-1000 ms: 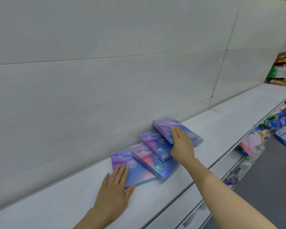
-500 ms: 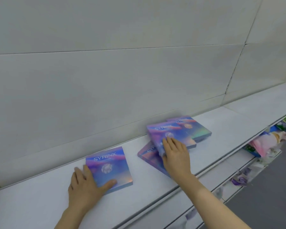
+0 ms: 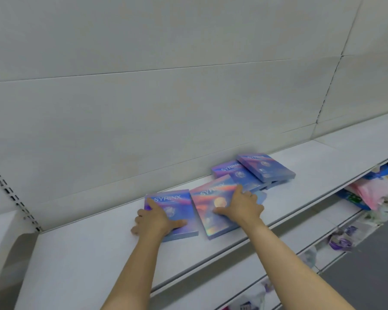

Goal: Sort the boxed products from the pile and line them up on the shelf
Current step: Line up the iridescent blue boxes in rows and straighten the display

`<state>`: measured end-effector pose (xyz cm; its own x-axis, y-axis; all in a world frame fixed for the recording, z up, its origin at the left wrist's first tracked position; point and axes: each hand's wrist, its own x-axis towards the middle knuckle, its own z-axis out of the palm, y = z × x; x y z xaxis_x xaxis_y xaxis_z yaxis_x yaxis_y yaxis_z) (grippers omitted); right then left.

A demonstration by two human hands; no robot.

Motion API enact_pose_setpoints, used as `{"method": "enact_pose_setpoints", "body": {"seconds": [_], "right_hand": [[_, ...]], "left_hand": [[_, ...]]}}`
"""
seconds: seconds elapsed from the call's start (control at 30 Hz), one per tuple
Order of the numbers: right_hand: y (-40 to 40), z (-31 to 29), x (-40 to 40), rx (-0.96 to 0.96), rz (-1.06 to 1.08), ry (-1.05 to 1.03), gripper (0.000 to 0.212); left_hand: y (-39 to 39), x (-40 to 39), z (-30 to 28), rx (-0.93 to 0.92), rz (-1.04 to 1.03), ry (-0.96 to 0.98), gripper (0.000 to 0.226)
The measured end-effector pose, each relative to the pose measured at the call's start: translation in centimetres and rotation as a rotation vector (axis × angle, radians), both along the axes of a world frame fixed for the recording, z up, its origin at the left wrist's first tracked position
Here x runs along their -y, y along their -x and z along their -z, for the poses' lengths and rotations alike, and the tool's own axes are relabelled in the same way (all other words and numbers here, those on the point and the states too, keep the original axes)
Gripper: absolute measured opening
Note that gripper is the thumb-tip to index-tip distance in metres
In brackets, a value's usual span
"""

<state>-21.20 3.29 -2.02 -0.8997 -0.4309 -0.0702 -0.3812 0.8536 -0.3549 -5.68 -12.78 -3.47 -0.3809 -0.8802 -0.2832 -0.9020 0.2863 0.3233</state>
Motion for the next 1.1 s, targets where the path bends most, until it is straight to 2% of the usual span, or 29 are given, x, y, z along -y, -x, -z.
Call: {"method": "enact_pose_setpoints", "body": {"seconds": [0.07,0.1,0.23,0.27,0.33,0.47,0.6,0.8,1.1], "right_hand": [[-0.5,0.2,0.1,-0.018,0.005,0.074,0.113],[-0.7,0.3,0.0,-0.014,0.016,0.138,0.105],[-1.4,0.4,-2.0,0.1,0.062,0.617,0.058],[-1.8,0.4,-2.5,0.135,0.079,0.731,0.051],[-3.3,0.4,-3.3,0.202,0.129,0.88,0.046],[-7.5,0.0,-4.5,0.226,0.135,1.088,0.052],[-12.2,-1.4,-5.3,0.216,0.111,1.231,0.049],[-20.0,-3.5,-4.7,0.281,0.009,1.38,0.049],[-31.9,-5.3,0.8,0.412,-0.162,1.315,0.049]], "left_hand": [[-0.7,0.0,-0.1,-0.123,-0.059,-0.001,0.133],[-1.1,0.2,0.1,-0.243,-0.104,-0.025,0.121],[-3.6,0.8,1.2,-0.988,-0.373,-0.222,0.048],[-4.4,0.5,1.4,-1.114,-0.414,-0.234,0.036],[-6.2,-0.4,1.3,-1.251,-0.406,-0.217,0.032],[-10.2,-1.7,-0.5,-1.471,-0.33,-0.215,0.035],[-15.6,-3.4,-2.8,-1.612,-0.273,-0.129,0.043],[-24.2,-5.2,-4.8,-1.625,-0.302,0.032,0.044],[-37.7,-1.8,-6.3,-1.677,-0.397,0.16,0.043]]}}
